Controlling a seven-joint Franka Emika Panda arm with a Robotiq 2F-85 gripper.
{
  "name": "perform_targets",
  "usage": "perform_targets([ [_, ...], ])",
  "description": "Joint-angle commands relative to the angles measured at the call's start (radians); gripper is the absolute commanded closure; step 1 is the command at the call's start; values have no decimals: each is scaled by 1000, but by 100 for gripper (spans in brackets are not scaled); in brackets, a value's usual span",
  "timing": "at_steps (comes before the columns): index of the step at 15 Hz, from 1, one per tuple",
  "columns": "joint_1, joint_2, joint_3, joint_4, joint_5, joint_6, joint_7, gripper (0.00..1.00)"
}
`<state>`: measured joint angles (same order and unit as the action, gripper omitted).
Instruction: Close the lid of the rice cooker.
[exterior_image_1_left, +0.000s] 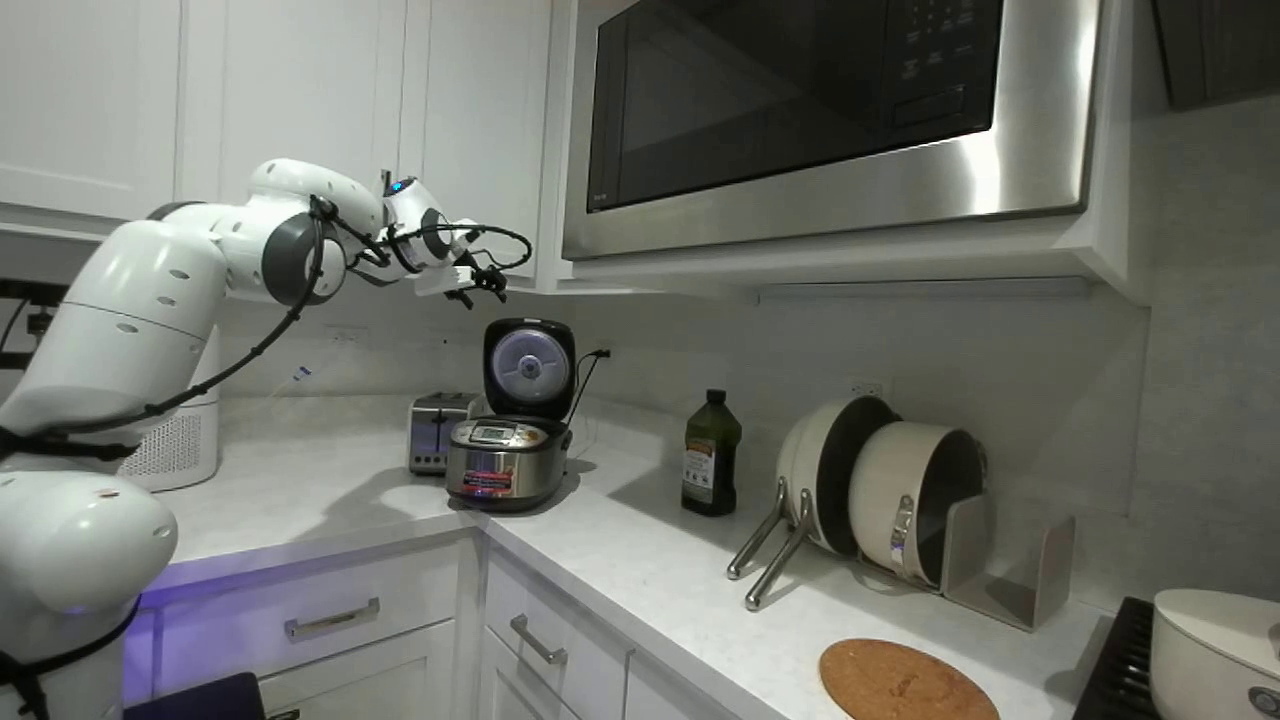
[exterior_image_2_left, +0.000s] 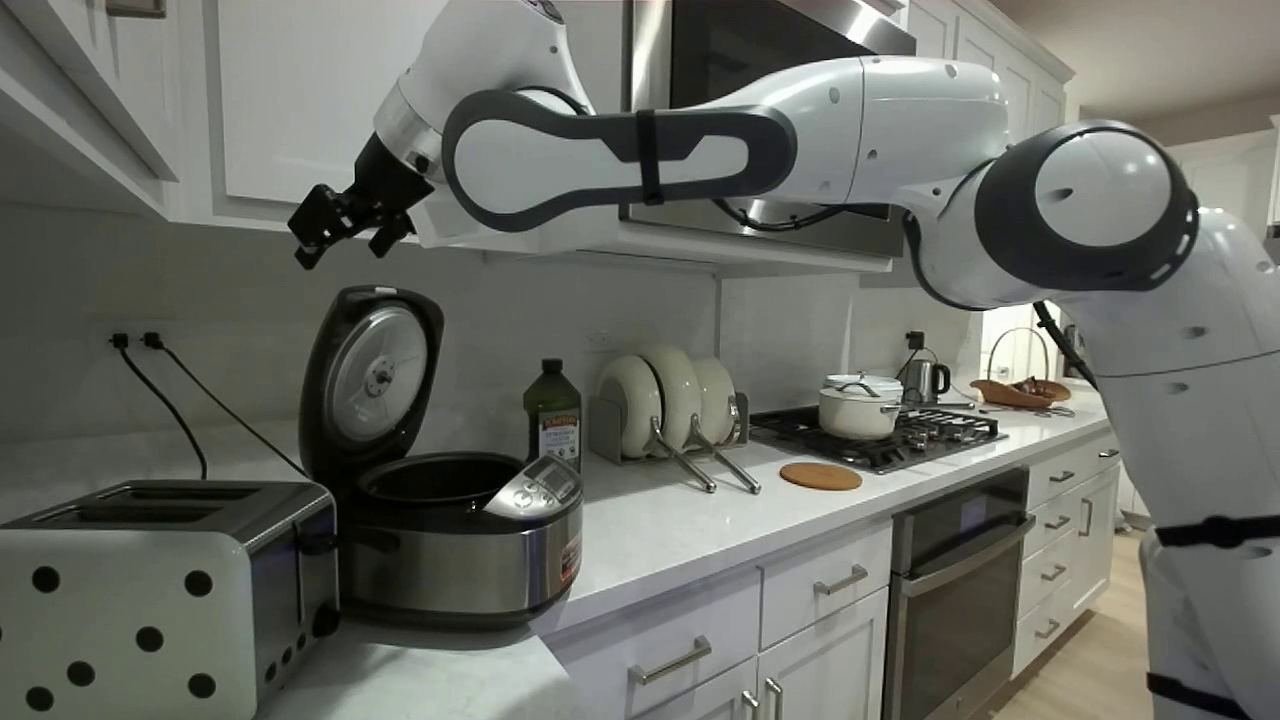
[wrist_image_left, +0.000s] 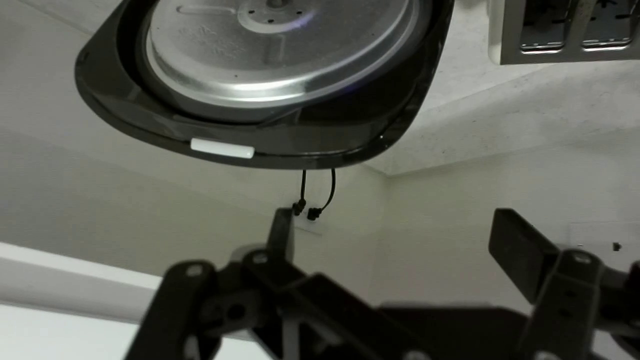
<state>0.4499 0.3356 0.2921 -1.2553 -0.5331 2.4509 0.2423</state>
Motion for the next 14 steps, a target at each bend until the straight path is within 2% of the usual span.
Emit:
perform_targets([
  [1, 0, 0, 0, 0, 0, 0, 0, 0],
  [5, 0, 0, 0, 0, 0, 0, 0, 0],
  [7, 5, 17, -3, 41, -1, -22, 1, 0],
  [14, 17, 62, -52, 101, -55, 36, 39, 0],
])
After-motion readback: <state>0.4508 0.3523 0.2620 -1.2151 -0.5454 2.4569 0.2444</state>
